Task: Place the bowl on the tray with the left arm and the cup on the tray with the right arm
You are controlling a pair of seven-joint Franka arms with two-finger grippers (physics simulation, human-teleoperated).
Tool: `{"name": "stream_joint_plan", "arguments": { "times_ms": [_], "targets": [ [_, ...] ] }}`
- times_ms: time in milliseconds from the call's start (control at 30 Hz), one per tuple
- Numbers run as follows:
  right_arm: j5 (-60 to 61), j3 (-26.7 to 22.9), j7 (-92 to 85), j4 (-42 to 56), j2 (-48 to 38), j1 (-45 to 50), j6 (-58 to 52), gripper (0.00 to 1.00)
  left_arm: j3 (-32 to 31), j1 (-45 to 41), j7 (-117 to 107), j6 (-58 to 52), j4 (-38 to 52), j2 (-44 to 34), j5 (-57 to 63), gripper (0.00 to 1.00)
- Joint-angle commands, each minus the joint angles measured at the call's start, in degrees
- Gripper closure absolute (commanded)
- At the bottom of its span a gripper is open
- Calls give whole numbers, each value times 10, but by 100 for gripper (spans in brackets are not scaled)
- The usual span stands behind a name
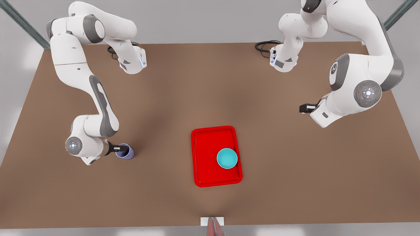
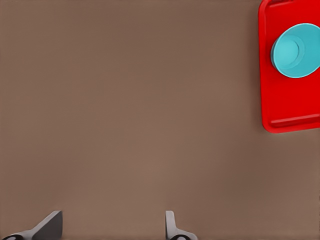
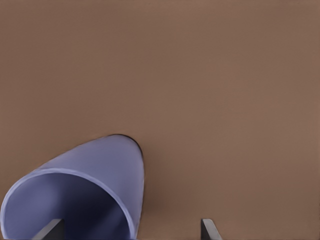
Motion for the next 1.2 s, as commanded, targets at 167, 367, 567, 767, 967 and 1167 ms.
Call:
{"name": "stream_joint_plan", "arguments": {
  "times_ms": [167,367,567,767,967,1167],
  "targets": [
    [-3,0,0,2,12,1,7,79,0,0,1,0,2,0,0,0],
    [-2,0,1,3,14,2,8,79,-2,0,1,0,4,-1,1,0],
    [-1,1,1,0,13,2,7,79,-2,0,0,0,4,-2,3,0],
    [1,23,36,10,2,4,-3,79,-2,0,2,1,4,-1,5,0],
    [3,133,211,61,-16,4,-69,79,-2,0,2,3,4,0,5,0],
    [6,198,346,130,19,92,-67,79,-2,0,1,3,6,0,3,0]
  ]
}}
